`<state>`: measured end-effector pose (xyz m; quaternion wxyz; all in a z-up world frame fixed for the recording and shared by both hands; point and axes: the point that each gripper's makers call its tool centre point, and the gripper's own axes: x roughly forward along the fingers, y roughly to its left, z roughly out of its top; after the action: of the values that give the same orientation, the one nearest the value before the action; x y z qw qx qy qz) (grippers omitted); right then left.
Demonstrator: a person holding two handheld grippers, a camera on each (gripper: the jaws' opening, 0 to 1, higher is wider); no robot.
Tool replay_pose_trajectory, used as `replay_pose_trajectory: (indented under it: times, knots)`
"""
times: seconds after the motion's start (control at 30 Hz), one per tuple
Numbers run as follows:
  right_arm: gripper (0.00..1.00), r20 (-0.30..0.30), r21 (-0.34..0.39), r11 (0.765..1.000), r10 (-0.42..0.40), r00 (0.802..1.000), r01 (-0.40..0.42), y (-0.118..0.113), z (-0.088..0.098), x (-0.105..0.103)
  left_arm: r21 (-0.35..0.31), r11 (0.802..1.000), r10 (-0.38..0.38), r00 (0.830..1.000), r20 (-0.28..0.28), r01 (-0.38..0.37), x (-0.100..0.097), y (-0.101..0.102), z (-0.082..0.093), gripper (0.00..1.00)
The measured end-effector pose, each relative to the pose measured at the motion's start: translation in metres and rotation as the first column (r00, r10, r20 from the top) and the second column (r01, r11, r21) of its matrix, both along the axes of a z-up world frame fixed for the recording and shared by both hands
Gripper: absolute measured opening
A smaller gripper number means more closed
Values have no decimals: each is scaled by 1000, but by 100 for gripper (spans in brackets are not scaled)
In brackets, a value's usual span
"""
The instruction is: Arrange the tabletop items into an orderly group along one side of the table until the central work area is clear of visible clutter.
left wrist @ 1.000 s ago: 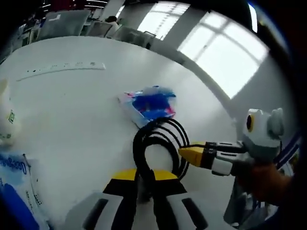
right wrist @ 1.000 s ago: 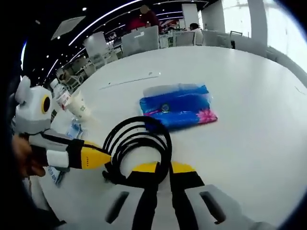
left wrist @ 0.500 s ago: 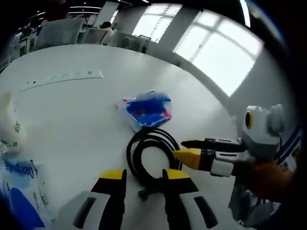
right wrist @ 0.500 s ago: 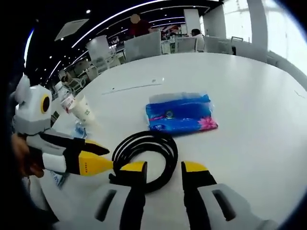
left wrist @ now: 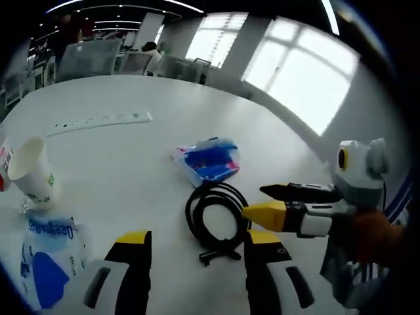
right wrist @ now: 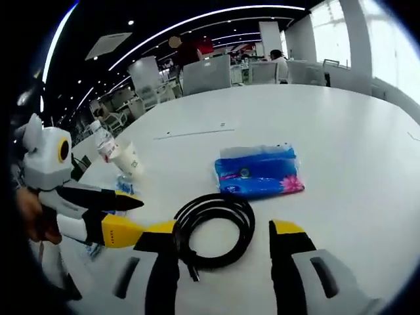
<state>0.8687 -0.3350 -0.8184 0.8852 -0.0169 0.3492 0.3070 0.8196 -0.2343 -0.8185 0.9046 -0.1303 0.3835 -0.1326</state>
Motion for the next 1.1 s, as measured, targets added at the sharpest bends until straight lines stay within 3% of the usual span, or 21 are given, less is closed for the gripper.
replay_pose_trajectory:
  times: [0.23, 0.4, 0.7, 0.83, 1.0, 1.1]
  knots:
    - [60, 8, 26, 996, 82, 997, -82, 19, 10, -6, 10, 998, 56, 998, 29, -57, -12, 24, 17, 62]
    - [65, 18, 44, 988, 147, 989, -148, 36, 19, -5, 19, 990, 137, 989, 62, -139, -23, 47, 27, 66]
    - [73, 44, 84, 966, 240, 970, -243, 69, 37, 1, 41, 974, 220, 973, 73, -223, -55, 78, 33, 72]
    - [76, 53, 80, 947, 307, 950, -310, 90, 41, 2, 13, 956, 293, 954, 66, -294, -72, 92, 36, 74]
    - [77, 72, 112, 923, 362, 930, -368, 115, 48, 6, 35, 939, 340, 938, 71, -343, -95, 108, 40, 78]
    - [78, 77, 112, 905, 404, 912, -410, 130, 52, 7, 30, 919, 392, 918, 54, -394, -110, 117, 38, 84]
